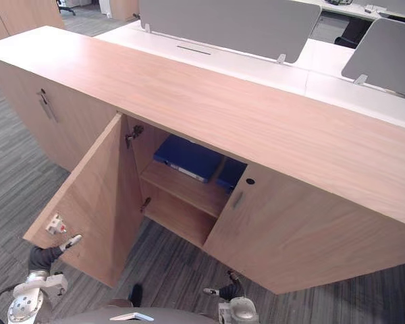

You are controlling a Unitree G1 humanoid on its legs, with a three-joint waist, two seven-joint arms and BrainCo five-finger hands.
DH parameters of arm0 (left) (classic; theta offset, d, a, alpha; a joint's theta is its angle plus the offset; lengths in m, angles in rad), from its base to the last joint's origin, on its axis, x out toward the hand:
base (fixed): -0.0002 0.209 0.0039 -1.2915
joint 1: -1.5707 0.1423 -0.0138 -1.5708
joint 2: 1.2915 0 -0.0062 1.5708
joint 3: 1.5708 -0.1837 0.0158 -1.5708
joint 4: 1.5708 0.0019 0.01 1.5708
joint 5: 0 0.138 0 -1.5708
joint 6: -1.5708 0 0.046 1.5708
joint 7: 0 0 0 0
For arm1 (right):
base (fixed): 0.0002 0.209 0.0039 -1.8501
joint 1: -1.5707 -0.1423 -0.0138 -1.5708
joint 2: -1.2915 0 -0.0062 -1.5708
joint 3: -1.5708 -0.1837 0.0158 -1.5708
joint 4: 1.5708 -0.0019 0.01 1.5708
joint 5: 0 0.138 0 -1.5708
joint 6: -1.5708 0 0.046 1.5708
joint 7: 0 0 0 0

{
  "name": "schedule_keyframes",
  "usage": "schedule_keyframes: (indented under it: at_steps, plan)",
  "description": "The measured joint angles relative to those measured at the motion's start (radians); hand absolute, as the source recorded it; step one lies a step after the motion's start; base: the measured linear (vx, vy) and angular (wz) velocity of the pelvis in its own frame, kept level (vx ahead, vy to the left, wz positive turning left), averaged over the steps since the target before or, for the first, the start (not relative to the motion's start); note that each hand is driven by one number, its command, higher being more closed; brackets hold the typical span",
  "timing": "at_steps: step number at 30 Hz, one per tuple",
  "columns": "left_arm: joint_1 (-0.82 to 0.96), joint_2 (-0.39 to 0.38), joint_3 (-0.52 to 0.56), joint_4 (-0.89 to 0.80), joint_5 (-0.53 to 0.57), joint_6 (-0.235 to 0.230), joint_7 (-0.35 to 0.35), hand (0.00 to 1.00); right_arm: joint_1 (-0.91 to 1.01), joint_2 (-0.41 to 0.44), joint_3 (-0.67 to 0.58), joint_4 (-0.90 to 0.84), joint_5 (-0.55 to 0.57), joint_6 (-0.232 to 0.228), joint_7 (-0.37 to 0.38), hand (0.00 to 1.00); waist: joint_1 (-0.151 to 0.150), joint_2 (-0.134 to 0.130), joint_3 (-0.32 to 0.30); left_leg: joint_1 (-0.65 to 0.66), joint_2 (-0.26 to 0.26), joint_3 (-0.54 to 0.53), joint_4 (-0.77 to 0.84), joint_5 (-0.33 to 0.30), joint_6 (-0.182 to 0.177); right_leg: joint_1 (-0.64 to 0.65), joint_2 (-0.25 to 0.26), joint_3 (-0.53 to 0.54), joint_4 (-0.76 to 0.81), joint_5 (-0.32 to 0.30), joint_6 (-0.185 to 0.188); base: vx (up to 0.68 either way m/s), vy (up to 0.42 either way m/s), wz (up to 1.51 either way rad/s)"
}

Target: Walk over to the cabinet, pick up the folder, carry it to the office cabinet, place the folder inside the office cabinet, then close the office cabinet door

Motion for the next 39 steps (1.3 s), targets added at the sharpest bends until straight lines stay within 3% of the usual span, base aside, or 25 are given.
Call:
schedule_keyframes:
  at_steps: [4,14,18,26,32,39]
  plan:
    - [0.023,-0.004,-0.049,-0.005,-0.020,0.000,-0.030,0.00,0.009,-0.004,-0.001,-0.009,0.001,-0.001,0.013,0.00,-0.011,0.019,-0.010,0.000,0.002,0.010,0.000,0.000,0.003,-0.008,0.006,0.031,0.001,0.000,0.005,-0.04,0.000,-0.07]
    - [0.084,0.024,-0.156,-0.058,-0.030,0.010,-0.078,0.00,0.037,-0.002,0.003,-0.050,0.001,-0.002,0.017,0.00,-0.016,0.031,-0.016,0.013,0.017,0.069,0.001,0.003,-0.002,-0.026,0.017,0.109,-0.002,0.020,0.007,-0.02,-0.001,-0.17]
    - [0.090,0.042,-0.198,-0.057,-0.053,0.021,-0.099,0.00,0.049,-0.001,0.004,-0.080,0.000,-0.002,0.018,0.00,-0.032,0.035,-0.018,0.037,0.034,0.123,0.000,-0.003,0.000,-0.033,0.034,0.173,-0.004,0.032,0.002,-0.05,0.001,-0.41]
    - [0.028,0.006,-0.297,-0.053,-0.107,0.041,-0.121,0.00,0.050,-0.003,0.009,-0.122,0.000,-0.002,0.018,0.00,-0.114,0.049,-0.036,0.056,0.057,0.256,0.000,-0.017,-0.001,-0.096,0.065,0.339,-0.007,0.040,-0.009,-0.05,0.016,-0.60]
    - [-0.128,-0.029,-0.384,-0.023,-0.050,0.023,-0.139,0.00,0.047,-0.002,0.011,-0.130,0.001,-0.005,0.018,0.00,-0.175,0.054,-0.065,0.070,0.051,0.331,0.000,-0.039,0.004,-0.111,0.062,0.415,-0.047,0.052,-0.027,0.01,0.028,-0.48]
    - [-0.262,-0.029,-0.376,0.113,0.053,0.019,-0.049,0.00,0.051,-0.003,0.003,-0.131,0.000,-0.003,0.013,0.00,-0.189,0.051,-0.065,0.040,0.051,0.326,0.000,-0.040,0.004,-0.133,0.061,0.410,-0.068,0.055,-0.032,0.02,-0.007,-0.01]
